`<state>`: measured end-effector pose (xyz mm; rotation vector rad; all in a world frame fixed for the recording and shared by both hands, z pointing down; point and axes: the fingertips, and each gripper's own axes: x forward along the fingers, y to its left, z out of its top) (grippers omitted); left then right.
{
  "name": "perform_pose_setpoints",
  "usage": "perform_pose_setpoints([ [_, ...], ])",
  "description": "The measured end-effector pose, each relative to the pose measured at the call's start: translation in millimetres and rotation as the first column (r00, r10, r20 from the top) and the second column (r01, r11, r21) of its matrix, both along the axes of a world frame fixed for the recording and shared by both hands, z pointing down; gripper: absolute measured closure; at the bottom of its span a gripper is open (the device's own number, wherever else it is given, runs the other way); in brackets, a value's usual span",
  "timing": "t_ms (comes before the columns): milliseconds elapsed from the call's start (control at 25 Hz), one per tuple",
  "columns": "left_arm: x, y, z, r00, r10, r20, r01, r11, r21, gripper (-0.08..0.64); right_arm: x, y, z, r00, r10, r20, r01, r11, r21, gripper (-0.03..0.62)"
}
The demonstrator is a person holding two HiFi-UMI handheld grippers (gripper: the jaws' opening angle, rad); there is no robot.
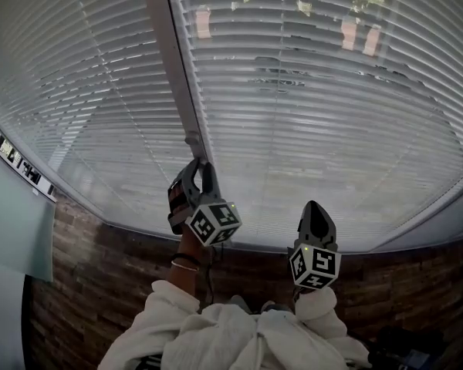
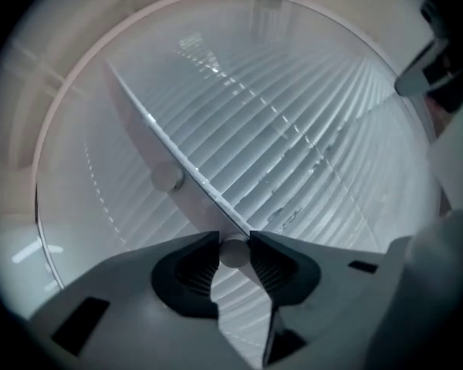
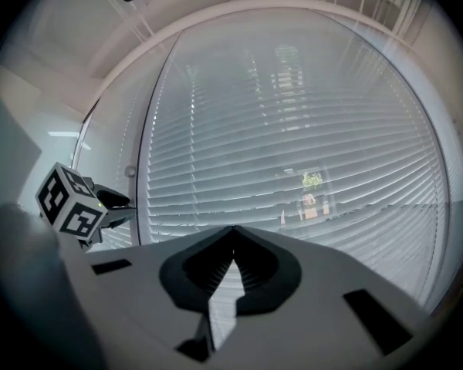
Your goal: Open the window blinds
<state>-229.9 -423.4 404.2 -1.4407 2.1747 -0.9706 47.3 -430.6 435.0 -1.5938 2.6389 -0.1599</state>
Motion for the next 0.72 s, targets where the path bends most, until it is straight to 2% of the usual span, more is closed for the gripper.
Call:
perform_pose_setpoints([
  [40,-2,1,0,0.994,0.016,-0.111,-0.010,0.998,0.056,0.436,0,0,-1,1.000,-0.001,0.000,0.001,1.000,0.001,0.581],
  [80,-5,3,2,0.959,0.047,-0.281,-0.010,0.991,0.133,0.436,-1,0,-1,1.000,-0.002,-0.001,0.002,1.000,0.001,0.581],
  [120,-8,7,2,0.864,0.102,-0.493,0.010,0.976,0.220,0.436,-1,1,-1,1.000,-0.004,-0.003,0.004,1.000,0.001,0.581],
  [160,-10,12,2,0.693,0.181,-0.698,0.055,0.952,0.301,0.435,-1,1,0,1.000,-0.004,-0.005,0.004,1.000,0.000,0.581],
  [200,-12,17,3,0.466,0.271,-0.842,0.118,0.925,0.362,0.433,-1,1,0,1.000,-0.005,-0.007,0.005,1.000,-0.003,0.581],
  [240,-13,20,6,0.224,0.359,-0.906,0.183,0.898,0.401,0.429,-1,1,1,1.000,-0.004,-0.007,0.004,1.000,-0.006,0.581],
  [280,-14,20,9,0.009,0.433,-0.901,0.237,0.875,0.422,0.421,0,2,2,1.000,-0.003,-0.007,0.003,1.000,-0.011,0.581],
  [320,-13,19,10,-0.153,0.487,-0.860,0.279,0.856,0.435,0.414,1,2,2,1.000,-0.001,-0.007,0.001,1.000,-0.014,0.581],
  [360,-14,17,9,-0.264,0.522,-0.811,0.313,0.842,0.440,0.413,2,3,3,1.000,0.001,-0.007,-0.001,1.000,-0.017,0.581],
  [400,-14,15,9,-0.342,0.545,-0.765,0.341,0.831,0.440,0.409,3,3,3,1.000,0.003,-0.008,-0.003,1.000,-0.018,0.581],
  [440,-14,13,8,-0.403,0.560,-0.723,0.366,0.823,0.433,0.410,4,3,3,1.000,0.005,-0.009,-0.005,1.000,-0.019,0.581],
  [480,-15,11,8,-0.451,0.571,-0.686,0.389,0.817,0.425,0.410,4,4,3,1.000,0.006,-0.010,-0.006,1.000,-0.020,0.581],
  [520,-15,10,8,-0.486,0.581,-0.653,0.409,0.811,0.418,0.410,4,4,3,1.000,0.005,-0.010,-0.006,1.000,-0.021,0.581],
  [560,-17,9,8,-0.508,0.592,-0.626,0.427,0.804,0.414,0.410,4,4,3,1.000,0.006,-0.010,-0.006,1.000,-0.019,0.581],
  [600,-18,9,7,-0.517,0.600,-0.610,0.439,0.798,0.413,0.410,4,4,2,1.000,0.007,-0.011,-0.007,1.000,-0.017,0.581],
  [640,-19,8,7,-0.516,0.605,-0.607,0.445,0.794,0.414,0.411,5,4,2,1.000,0.009,-0.011,-0.009,1.000,-0.015,0.581],
  [680,-20,9,7,-0.504,0.605,-0.616,0.442,0.794,0.418,0.414,6,3,2,1.000,0.012,-0.011,-0.012,1.000,-0.013,0.581],
  [720,-21,9,7,-0.482,0.600,-0.639,0.430,0.797,0.425,0.423,8,3,2,1.000,0.016,-0.013,-0.017,1.000,-0.013,0.581],
])
